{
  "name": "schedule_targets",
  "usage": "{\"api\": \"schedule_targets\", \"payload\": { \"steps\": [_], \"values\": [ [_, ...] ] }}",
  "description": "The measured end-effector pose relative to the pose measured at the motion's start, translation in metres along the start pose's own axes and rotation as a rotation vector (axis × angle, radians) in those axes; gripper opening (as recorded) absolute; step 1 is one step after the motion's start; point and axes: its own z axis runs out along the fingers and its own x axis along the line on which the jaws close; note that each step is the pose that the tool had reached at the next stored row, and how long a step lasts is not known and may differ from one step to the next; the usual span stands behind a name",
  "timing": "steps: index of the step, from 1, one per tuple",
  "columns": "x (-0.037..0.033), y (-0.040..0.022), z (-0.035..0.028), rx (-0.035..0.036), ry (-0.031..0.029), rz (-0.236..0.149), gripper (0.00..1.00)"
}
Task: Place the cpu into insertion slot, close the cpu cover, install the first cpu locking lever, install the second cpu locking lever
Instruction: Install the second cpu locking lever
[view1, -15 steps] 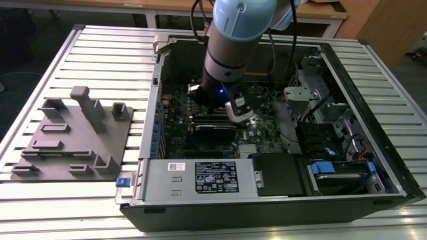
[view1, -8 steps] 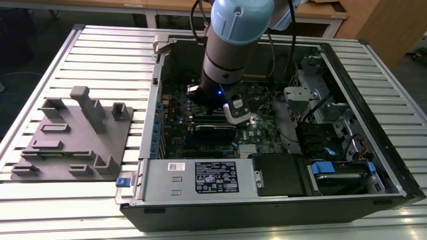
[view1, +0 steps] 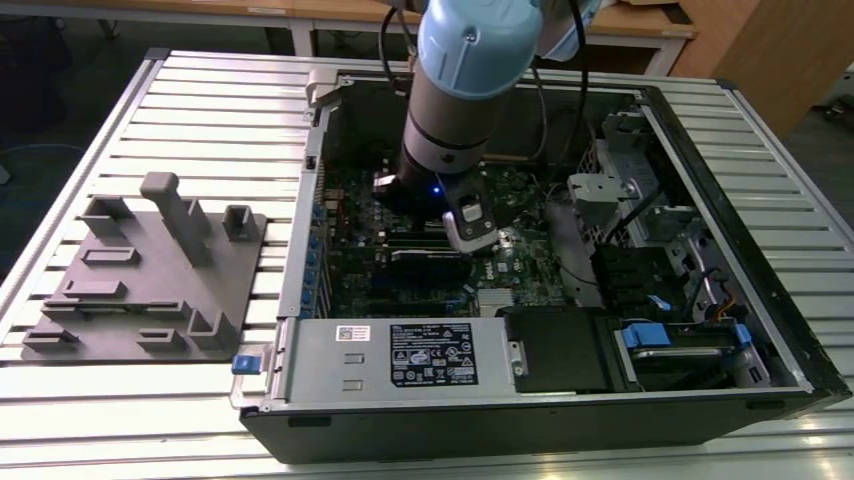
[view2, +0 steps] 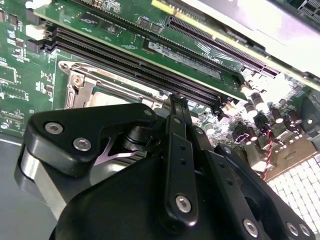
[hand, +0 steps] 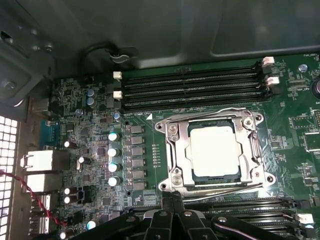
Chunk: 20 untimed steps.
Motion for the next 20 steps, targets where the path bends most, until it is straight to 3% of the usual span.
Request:
{"api": "schedule_targets", "payload": {
  "steps": [5,12,20],
  "values": [
    [0.0014,-0.0016,0.0045,-0.0085,0.0005,0.001,0.11],
    [0.0033,-0.0031,0.009,-0.0274,0.0019,0.002,0.11],
    [0.0044,-0.0042,0.0125,-0.0386,0.0029,0.003,0.11]
  ]
}}
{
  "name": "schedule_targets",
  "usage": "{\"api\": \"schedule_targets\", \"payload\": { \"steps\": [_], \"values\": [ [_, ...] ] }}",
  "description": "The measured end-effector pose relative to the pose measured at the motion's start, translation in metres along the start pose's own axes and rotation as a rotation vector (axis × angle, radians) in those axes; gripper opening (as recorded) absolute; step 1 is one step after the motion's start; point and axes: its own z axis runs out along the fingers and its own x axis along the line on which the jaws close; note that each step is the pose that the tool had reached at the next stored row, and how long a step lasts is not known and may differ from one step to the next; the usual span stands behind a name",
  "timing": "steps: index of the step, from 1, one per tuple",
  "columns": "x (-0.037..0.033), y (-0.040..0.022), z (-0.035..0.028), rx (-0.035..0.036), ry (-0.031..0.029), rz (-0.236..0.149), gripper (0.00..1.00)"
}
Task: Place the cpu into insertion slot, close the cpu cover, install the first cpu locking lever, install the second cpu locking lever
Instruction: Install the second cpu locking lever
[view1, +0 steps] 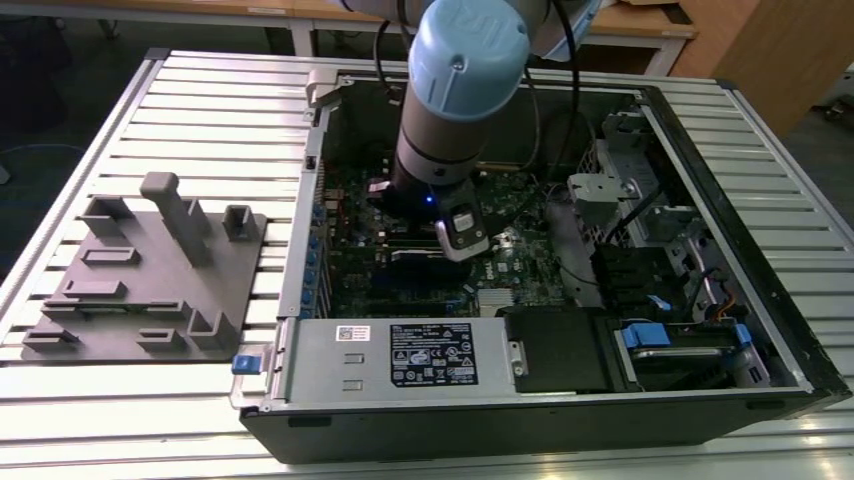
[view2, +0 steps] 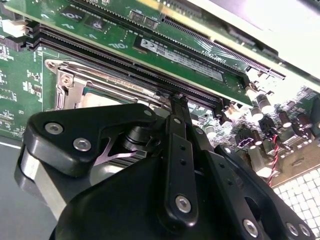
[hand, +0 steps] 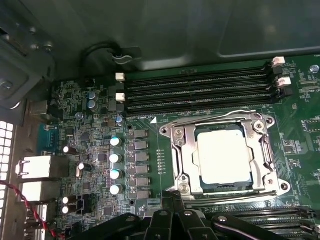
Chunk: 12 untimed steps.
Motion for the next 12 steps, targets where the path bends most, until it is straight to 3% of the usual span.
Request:
{"api": "schedule_targets", "payload": {
  "steps": [12],
  "values": [
    [0.0017,0.0,0.0012,-0.0049,0.0005,-0.001,0.11]
  ]
}}
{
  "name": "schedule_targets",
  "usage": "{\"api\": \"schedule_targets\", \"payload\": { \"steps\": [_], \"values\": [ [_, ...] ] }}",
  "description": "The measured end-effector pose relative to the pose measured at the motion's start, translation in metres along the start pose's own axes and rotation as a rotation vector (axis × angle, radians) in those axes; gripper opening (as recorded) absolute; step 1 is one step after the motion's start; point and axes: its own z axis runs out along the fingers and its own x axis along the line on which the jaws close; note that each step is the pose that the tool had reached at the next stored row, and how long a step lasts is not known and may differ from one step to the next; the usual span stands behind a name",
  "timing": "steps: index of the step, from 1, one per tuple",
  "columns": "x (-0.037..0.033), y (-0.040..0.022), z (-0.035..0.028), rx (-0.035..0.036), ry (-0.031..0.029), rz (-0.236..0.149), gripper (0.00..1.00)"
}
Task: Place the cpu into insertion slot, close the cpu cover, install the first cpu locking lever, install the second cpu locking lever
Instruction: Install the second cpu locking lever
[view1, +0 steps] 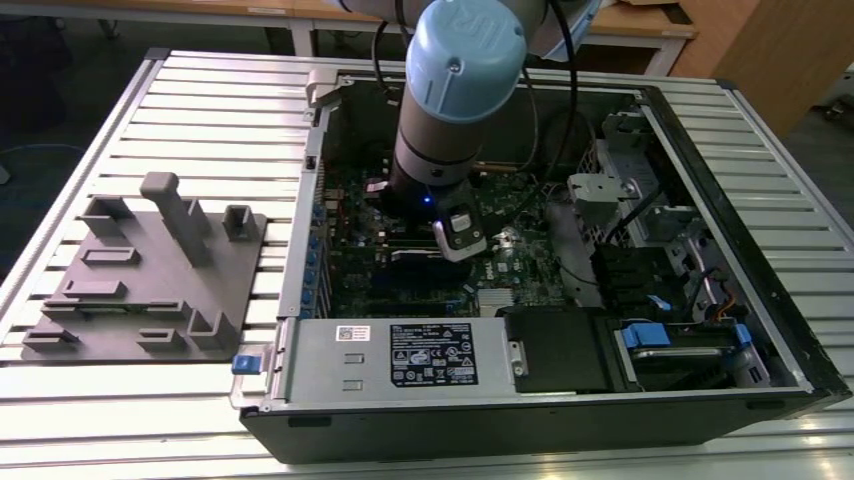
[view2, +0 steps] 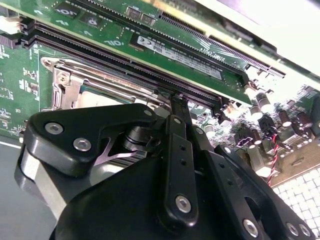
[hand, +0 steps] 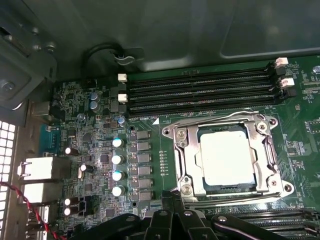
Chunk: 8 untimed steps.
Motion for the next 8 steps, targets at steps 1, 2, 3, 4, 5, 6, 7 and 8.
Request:
{"api": "schedule_targets", "payload": {
  "steps": [1,2,3,4,5,6,7,8],
  "values": [
    [0.0,0.0001,0.0001,-0.0005,0.0,0.0,0.11],
    [0.0,0.0002,0.0002,-0.0012,0.0001,0.0,0.11],
    [0.0001,0.0003,0.0003,-0.0017,0.0001,0.0,0.11],
    [0.0001,0.0005,0.0004,-0.002,0.0002,0.0,0.11],
    [0.0001,0.0007,0.0005,-0.0026,0.0003,0.0,0.11],
    [0.0001,0.0009,0.0007,-0.0032,0.0003,0.0,0.11],
    [0.0001,0.0011,0.0008,-0.0036,0.0003,0.0,0.11],
    [0.0002,0.0012,0.001,-0.0038,0.0004,0.0,0.11]
  ]
}}
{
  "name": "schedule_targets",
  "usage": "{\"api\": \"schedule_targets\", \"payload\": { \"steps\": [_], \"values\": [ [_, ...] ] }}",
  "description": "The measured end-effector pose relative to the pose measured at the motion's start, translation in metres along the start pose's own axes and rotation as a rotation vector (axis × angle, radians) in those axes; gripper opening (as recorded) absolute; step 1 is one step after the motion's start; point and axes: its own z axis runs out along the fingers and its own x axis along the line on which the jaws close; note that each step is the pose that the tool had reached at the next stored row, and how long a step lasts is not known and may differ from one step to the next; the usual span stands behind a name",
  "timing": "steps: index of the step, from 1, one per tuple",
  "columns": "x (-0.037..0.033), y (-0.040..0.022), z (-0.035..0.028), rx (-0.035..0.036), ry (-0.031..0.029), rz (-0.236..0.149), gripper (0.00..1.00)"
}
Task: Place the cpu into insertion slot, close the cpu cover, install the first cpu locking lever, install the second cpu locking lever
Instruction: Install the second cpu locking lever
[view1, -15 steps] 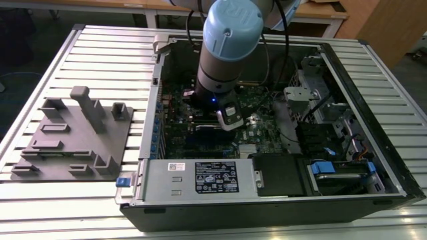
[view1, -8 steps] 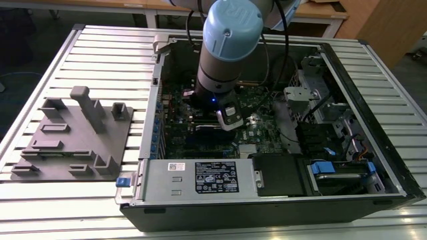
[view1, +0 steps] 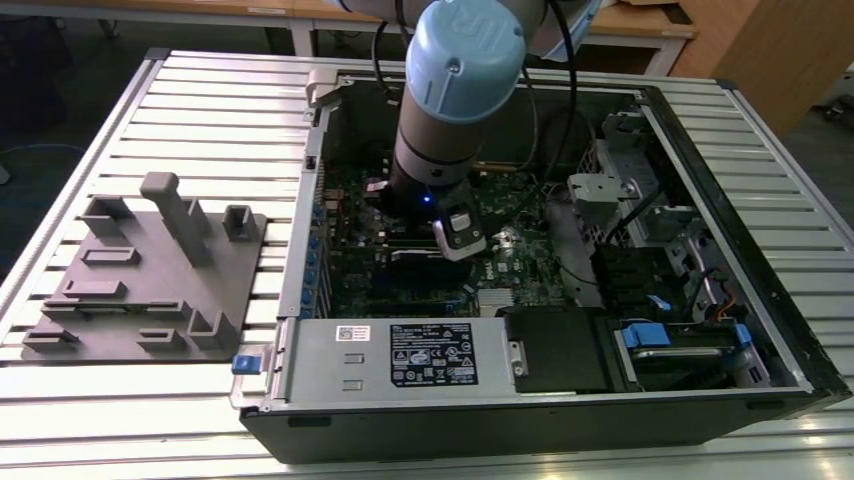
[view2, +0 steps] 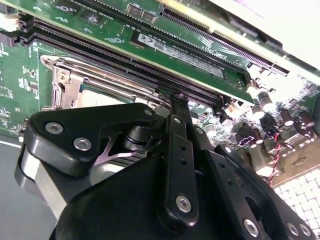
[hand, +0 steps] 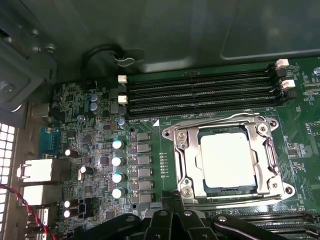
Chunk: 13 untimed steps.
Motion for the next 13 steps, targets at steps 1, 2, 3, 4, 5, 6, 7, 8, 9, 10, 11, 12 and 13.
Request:
{"api": "schedule_targets", "payload": {
  "steps": [1,2,3,4,5,6,7,8,9,10,11,12,13],
  "values": [
    [0.0,0.0002,0.0003,-0.0003,0.0,0.0,0.11],
    [0.0001,0.0003,0.0005,-0.0004,0.0001,0.0,0.11],
    [0.0001,0.0004,0.0007,-0.0005,0.0001,0.0,0.11],
    [0.0002,0.0005,0.001,-0.0005,0.0001,0.0,0.11],
    [0.0005,0.0008,0.0014,-0.0006,0.0001,0.0,0.11],
    [0.0007,0.0009,0.0015,-0.0006,0.0002,0.0,0.11],
    [0.0009,0.0013,0.0017,-0.0005,0.0002,0.0,0.11],
    [0.0011,0.0016,0.0018,-0.0004,0.0003,0.0,0.11],
    [0.0013,0.0019,0.0022,-0.0004,0.0002,0.0,0.11],
    [0.0015,0.0021,0.0025,-0.0005,0.0002,0.0,0.11],
    [0.0016,0.0024,0.0027,-0.0004,0.0003,0.0,0.11],
    [0.0017,0.0024,0.0028,-0.0004,0.0003,0.0,0.11],
    [0.0017,0.0024,0.003,-0.0003,0.0004,0.0,0.11]
  ]
}}
